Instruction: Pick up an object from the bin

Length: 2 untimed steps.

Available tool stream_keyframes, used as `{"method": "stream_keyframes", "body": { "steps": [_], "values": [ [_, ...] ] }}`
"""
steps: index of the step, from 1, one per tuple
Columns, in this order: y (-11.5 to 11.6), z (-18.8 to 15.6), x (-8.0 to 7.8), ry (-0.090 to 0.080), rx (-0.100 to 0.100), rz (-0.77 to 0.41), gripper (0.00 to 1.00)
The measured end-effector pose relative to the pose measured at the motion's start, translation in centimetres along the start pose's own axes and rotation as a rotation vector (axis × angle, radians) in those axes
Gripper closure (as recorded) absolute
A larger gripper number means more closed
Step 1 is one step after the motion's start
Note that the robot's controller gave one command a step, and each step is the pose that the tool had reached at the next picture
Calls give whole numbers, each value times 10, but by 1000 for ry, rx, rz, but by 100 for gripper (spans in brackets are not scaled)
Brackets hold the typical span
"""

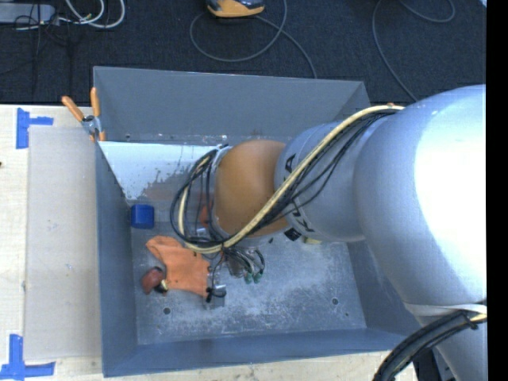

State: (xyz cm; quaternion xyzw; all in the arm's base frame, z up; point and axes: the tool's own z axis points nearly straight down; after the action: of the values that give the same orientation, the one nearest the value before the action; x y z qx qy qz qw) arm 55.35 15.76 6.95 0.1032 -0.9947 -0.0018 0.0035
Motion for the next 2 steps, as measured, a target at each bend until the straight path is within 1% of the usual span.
{"method": "stream_keyframes", "body": {
  "steps": [1,2],
  "values": [
    [6,0,12,1,1,329,0],
    [33,-1,-3,-1,0,-257,100]
  ]
}}
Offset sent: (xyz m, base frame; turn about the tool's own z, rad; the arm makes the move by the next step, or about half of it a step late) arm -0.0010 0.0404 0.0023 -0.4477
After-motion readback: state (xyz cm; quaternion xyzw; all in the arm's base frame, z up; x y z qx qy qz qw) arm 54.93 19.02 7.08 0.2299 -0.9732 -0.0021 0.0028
